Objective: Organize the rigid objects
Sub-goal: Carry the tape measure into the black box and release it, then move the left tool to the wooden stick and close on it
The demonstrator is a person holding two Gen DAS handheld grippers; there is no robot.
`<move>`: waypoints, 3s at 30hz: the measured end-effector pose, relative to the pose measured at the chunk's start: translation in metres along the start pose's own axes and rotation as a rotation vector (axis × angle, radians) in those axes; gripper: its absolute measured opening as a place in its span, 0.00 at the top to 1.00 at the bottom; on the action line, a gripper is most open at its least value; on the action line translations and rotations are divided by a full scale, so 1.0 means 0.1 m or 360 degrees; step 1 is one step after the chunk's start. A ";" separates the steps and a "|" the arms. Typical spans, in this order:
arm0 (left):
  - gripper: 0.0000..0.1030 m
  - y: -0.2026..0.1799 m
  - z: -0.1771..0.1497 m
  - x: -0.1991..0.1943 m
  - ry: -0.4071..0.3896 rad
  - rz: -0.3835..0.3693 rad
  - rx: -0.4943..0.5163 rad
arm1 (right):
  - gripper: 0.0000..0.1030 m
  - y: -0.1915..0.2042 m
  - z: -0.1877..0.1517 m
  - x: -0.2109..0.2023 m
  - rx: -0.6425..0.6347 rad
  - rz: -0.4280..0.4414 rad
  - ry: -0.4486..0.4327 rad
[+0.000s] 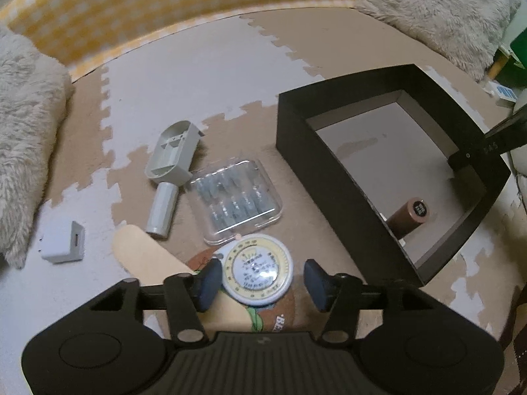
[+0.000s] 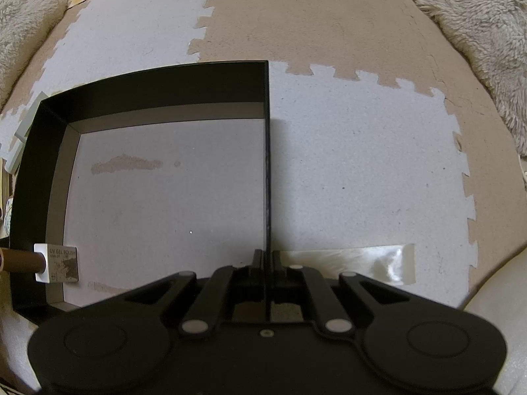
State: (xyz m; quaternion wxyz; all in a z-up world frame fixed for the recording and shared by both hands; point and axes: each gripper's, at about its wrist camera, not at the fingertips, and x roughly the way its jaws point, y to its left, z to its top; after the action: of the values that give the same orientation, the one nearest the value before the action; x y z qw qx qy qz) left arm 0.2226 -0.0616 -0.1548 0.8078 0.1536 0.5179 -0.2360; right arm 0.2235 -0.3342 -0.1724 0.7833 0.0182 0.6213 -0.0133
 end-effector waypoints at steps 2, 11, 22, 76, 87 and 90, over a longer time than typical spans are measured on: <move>0.37 -0.01 -0.01 0.06 -0.0002 0.0022 0.0024 | 0.97 0.00 0.00 0.00 0.0000 0.0000 0.0000; 0.44 0.07 -0.02 0.16 0.0032 0.0038 -0.0040 | 0.96 0.00 0.00 0.00 -0.0001 -0.0001 0.0000; 0.44 0.03 0.23 -0.37 -0.0331 0.0047 -0.0102 | 0.97 0.00 0.00 0.00 -0.0003 -0.0002 0.0000; 0.02 -0.56 0.47 -0.78 -0.0398 -0.0147 -0.0118 | 0.96 0.00 -0.01 0.01 -0.0016 -0.0002 0.0001; 0.00 -0.04 0.38 -1.20 -0.0529 -0.0048 -0.0322 | 0.96 0.01 0.00 0.00 -0.0022 -0.0004 0.0000; 0.00 0.12 0.35 -1.17 -0.0517 -0.0006 -0.0400 | 0.96 0.01 0.00 0.00 -0.0023 -0.0005 0.0000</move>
State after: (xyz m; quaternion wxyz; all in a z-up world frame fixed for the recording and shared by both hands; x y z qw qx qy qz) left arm 0.2147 -0.0430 -0.0336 0.8931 0.0105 0.4064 -0.1926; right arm 0.2235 -0.3330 -0.1726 0.7834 0.0117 0.6213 -0.0101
